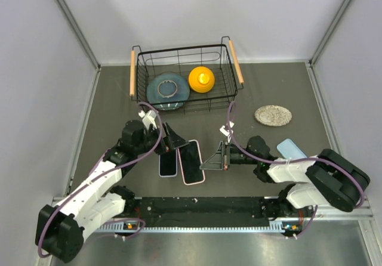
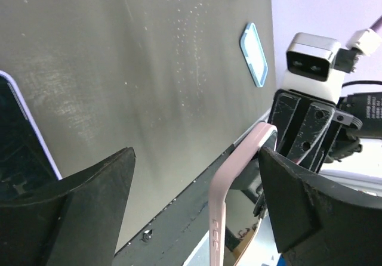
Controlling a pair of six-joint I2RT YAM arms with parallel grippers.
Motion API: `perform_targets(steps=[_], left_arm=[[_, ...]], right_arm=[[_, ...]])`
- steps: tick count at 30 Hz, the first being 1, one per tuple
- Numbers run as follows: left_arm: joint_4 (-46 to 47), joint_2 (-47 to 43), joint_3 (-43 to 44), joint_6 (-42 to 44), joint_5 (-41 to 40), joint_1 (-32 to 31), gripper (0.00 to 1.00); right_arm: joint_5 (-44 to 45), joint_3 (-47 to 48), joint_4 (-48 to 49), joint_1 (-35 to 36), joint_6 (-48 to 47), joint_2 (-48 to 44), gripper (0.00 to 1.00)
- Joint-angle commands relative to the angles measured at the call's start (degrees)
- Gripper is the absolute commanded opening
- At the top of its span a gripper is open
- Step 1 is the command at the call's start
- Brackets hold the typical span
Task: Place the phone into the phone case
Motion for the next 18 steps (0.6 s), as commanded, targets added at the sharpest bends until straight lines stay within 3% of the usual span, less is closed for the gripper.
perform_targets(steps=[1, 5, 13, 18], left_arm=[[-4.0, -1.4, 3.5, 3.8, -4.5, 0.3, 0.9], [-12.3, -2.3, 7.2, 7.3, -12.0, 0.3, 0.94], [-18.1, -7.7, 9.8, 10.9, -19.3, 0.4, 0.95], [-20.6, -9.0, 9.6, 12.4, -22.1, 0.4, 0.94]], right_arm=[[2.0, 2.9, -4.8, 0.6, -6.1, -5.0, 0.0], [3.6, 3.7, -10.1, 0.7, -7.9, -6.4, 0.0], [9.5, 6.2, -21.9, 0.6, -12.4, -5.3, 0.0], [16.4, 6.0, -23.5, 0.6, -11.2, -3.5, 0.0]])
